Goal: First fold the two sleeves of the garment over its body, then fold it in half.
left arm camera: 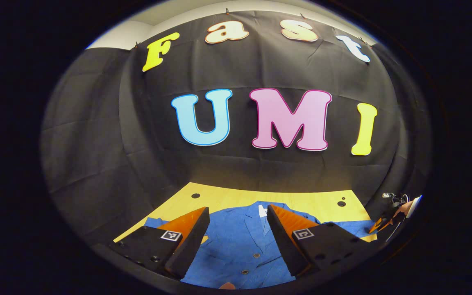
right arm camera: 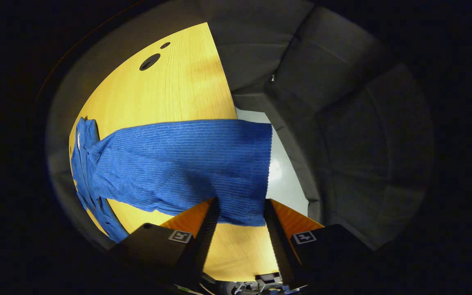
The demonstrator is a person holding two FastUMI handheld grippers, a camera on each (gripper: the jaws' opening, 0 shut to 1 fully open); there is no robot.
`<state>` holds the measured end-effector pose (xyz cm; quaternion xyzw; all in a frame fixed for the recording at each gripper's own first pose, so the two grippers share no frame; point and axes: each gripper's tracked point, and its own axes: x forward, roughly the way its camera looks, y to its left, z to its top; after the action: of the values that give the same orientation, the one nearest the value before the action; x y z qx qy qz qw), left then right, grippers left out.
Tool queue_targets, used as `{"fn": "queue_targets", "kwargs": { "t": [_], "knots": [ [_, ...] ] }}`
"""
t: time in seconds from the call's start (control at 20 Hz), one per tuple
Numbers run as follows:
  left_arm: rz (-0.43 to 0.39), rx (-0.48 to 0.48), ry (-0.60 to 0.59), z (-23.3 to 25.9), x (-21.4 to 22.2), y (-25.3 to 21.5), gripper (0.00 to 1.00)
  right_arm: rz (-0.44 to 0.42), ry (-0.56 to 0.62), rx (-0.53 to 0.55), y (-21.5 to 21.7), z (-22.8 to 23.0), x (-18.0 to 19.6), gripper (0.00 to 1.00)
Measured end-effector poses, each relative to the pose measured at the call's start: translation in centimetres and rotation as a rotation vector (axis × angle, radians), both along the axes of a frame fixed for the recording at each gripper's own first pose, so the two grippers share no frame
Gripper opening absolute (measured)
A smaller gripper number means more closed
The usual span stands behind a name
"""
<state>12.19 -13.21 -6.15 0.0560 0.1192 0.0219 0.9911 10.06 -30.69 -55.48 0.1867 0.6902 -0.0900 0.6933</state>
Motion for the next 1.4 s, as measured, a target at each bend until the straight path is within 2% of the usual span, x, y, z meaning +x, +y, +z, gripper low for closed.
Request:
{"fn": "queue_targets", "kwargs": {
  "t": [0.1, 0.2, 0.3, 0.35, 0.45, 0.55, 0.6, 0.65, 0.95, 1.1, 1.2, 1.4],
  "knots": [
    [-0.006, 0.007, -0.006, 0.2, 0.1, 0.1, 0.81, 0.017, 0.003, -0.02, -0.1, 0.0, 0.0, 0.67],
    [-0.006, -0.007, -0.001, 0.0, -0.1, 0.5, 0.81, -0.014, -0.01, 0.026, 1.0, 0.4, 0.3, 0.41],
    [-0.004, -0.031, 0.004, -0.1, -0.2, 0.8, 0.81, -0.007, -0.018, 0.023, 1.1, 0.4, 0.4, 0.14],
    [0.003, -0.035, -0.001, 0.1, -0.2, 1.3, 0.81, 0.001, -0.029, 0.008, 1.0, 0.2, 0.7, 0.14],
    [0.02, -0.031, -0.012, 0.3, -0.6, 2.5, 0.81, -0.011, -0.069, 0.011, 1.8, 0.8, 1.7, 0.05],
    [0.036, -0.033, -0.022, 0.5, -1.1, 4.0, 0.81, -0.018, -0.129, 0.014, 2.6, 3.0, 3.3, 0.05],
    [0.042, -0.038, -0.023, 0.3, -1.3, 4.7, 0.81, -0.005, -0.155, 0.003, 2.9, 4.1, 4.0, 0.17],
    [0.048, -0.046, -0.02, 0.1, -1.5, 5.4, 0.81, -0.001, -0.186, -0.016, 3.2, 5.2, 4.9, 0.05],
    [0.082, -0.072, -0.041, 0.0, -3.2, 11.4, 0.81, 0.022, -0.334, -0.002, 9.8, 14.8, 9.7, 0.05],
    [0.126, -0.079, -0.054, -0.4, -4.1, 15.5, 0.81, 0.017, -0.442, 0.028, 15.3, 20.7, 13.4, 0.05],
    [0.168, -0.105, -0.053, -0.7, -5.0, 18.7, 0.81, 0.051, -0.533, 0.004, 19.1, 24.2, 15.8, 0.04],
    [0.262, -0.136, -0.074, -1.0, -6.9, 25.2, 0.82, 0.118, -0.624, 0.062, 30.2, 29.6, 18.8, 0.04]
  ]
}}
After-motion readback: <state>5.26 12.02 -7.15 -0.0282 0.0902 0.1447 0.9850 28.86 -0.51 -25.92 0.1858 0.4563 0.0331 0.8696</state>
